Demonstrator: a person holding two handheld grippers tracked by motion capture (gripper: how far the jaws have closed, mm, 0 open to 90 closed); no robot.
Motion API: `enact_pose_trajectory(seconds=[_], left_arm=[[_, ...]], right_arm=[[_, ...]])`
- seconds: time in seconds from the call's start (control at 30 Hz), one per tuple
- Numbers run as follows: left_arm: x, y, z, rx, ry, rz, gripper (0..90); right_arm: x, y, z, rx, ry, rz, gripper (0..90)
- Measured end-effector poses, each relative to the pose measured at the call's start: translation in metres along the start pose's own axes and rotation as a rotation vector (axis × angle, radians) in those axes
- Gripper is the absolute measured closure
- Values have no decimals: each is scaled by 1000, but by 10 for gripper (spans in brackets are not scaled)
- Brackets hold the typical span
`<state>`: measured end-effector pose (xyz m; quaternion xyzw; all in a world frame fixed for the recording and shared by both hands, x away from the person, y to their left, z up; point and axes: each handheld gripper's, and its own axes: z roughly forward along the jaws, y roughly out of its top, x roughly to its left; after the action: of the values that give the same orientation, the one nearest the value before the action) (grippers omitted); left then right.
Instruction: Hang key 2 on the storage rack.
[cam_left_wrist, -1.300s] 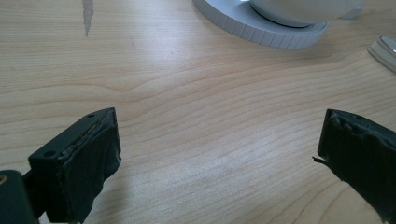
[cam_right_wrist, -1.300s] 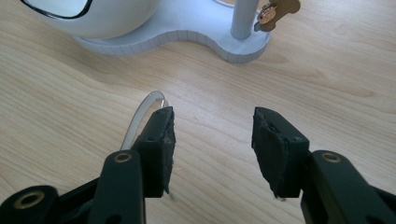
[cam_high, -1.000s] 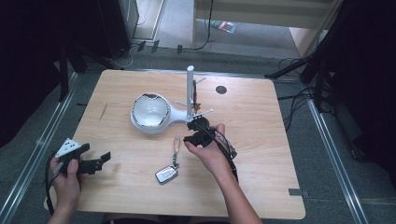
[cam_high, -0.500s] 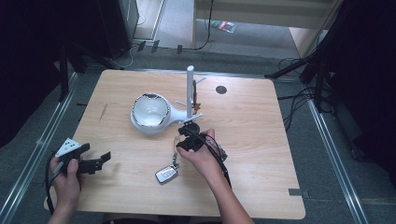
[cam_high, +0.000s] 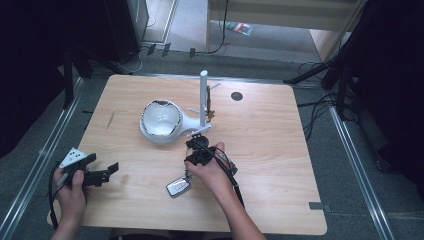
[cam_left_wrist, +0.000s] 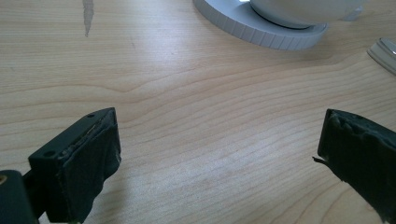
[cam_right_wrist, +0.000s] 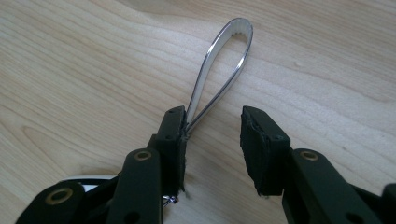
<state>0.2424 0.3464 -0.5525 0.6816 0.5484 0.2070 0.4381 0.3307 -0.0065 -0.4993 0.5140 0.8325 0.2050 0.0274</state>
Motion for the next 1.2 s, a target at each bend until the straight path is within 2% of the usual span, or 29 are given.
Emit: enact_pose_trajectory(seconds=[0.37, 0.67, 0.97, 1.2], left_arm=[[0, 0, 0, 2, -1, 0, 0], [1, 0, 0, 5, -2, 2, 0], [1, 0, 0, 3, -3, -1, 0], [1, 0, 0, 4, -4, -2, 0]], right_arm=[[10, -1, 5, 29, 21, -12, 610], [13, -2, 8, 68, 16, -17, 633], [16, -4, 15, 85, -1, -27, 805], [13, -7, 13, 50, 0, -37, 831]])
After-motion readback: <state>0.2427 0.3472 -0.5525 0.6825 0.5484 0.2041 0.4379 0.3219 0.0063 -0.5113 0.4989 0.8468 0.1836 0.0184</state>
